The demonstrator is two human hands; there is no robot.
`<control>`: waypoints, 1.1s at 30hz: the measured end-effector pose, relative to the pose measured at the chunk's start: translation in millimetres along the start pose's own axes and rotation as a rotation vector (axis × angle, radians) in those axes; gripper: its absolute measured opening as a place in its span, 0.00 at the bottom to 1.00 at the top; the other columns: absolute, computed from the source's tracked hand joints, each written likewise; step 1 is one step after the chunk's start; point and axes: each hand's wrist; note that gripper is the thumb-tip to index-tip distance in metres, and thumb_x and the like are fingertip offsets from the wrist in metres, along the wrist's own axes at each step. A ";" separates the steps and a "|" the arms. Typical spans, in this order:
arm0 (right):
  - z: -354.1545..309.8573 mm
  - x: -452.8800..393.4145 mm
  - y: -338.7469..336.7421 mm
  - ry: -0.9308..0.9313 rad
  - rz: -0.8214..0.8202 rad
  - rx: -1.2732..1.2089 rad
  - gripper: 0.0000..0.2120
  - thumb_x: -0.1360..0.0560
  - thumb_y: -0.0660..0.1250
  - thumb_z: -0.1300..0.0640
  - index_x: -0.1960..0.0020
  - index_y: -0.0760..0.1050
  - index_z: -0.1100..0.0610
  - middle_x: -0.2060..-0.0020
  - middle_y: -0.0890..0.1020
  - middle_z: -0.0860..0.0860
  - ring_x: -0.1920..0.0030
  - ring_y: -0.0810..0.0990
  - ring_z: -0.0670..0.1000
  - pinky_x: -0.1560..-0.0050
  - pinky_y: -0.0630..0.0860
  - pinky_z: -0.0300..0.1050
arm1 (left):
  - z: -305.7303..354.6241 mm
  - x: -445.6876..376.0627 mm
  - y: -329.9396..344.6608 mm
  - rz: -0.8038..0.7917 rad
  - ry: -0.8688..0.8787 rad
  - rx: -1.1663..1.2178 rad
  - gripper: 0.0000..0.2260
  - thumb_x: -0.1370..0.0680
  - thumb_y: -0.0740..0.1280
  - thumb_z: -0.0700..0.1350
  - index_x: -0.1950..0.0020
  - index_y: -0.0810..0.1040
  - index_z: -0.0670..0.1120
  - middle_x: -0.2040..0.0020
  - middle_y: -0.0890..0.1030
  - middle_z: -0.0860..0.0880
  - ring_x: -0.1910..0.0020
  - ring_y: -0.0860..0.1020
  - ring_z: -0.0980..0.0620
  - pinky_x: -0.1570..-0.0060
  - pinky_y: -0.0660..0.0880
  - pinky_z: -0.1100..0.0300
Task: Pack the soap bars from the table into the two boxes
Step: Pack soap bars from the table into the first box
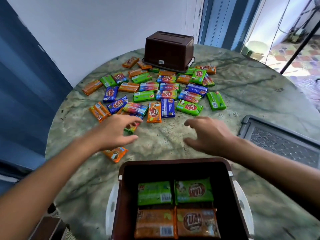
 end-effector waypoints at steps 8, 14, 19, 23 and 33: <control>12.7 -92.4 40.1 0.130 -0.068 0.098 0.16 0.27 0.65 0.48 0.43 0.75 0.56 0.53 0.81 0.53 0.54 0.80 0.55 0.61 0.75 0.45 | -104.4 -17.8 10.5 -0.332 -0.095 -0.275 0.31 0.33 0.75 0.53 0.31 0.71 0.50 0.38 0.78 0.49 0.40 0.75 0.50 0.41 0.72 0.54; -23.3 -175.9 80.9 0.059 -0.144 0.062 0.15 0.25 0.64 0.50 0.43 0.74 0.57 0.48 0.79 0.57 0.51 0.79 0.59 0.60 0.72 0.47 | -147.0 -15.4 45.5 -0.531 0.009 -0.390 0.39 0.36 0.75 0.55 0.28 0.64 0.53 0.34 0.70 0.50 0.36 0.68 0.51 0.39 0.69 0.55; -59.4 -254.3 108.3 -0.049 -0.196 -0.018 0.27 0.23 0.64 0.50 0.26 0.62 0.54 0.33 0.70 0.59 0.36 0.71 0.61 0.40 0.71 0.55 | -157.6 -15.2 68.9 -0.601 0.163 -0.402 0.37 0.37 0.76 0.52 0.30 0.67 0.51 0.34 0.69 0.48 0.34 0.66 0.48 0.39 0.69 0.52; -71.2 -281.7 142.3 0.045 -0.308 -0.051 0.31 0.22 0.59 0.50 0.22 0.51 0.49 0.25 0.60 0.58 0.29 0.64 0.63 0.32 0.63 0.59 | -154.0 -16.7 76.1 -0.555 0.197 -0.439 0.29 0.36 0.74 0.49 0.36 0.70 0.49 0.39 0.72 0.46 0.38 0.70 0.46 0.46 0.73 0.49; -83.9 -227.9 117.7 -0.025 -0.073 -0.112 0.37 0.30 0.72 0.49 0.27 0.59 0.57 0.36 0.70 0.59 0.37 0.70 0.60 0.40 0.71 0.55 | -137.4 -16.6 49.6 -0.354 0.067 -0.367 0.35 0.40 0.74 0.58 0.35 0.72 0.50 0.43 0.77 0.48 0.45 0.76 0.47 0.50 0.75 0.53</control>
Point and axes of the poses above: each hand's wrist, its own x-axis away from the middle knuckle, its own y-axis out of the palm, z = x × y
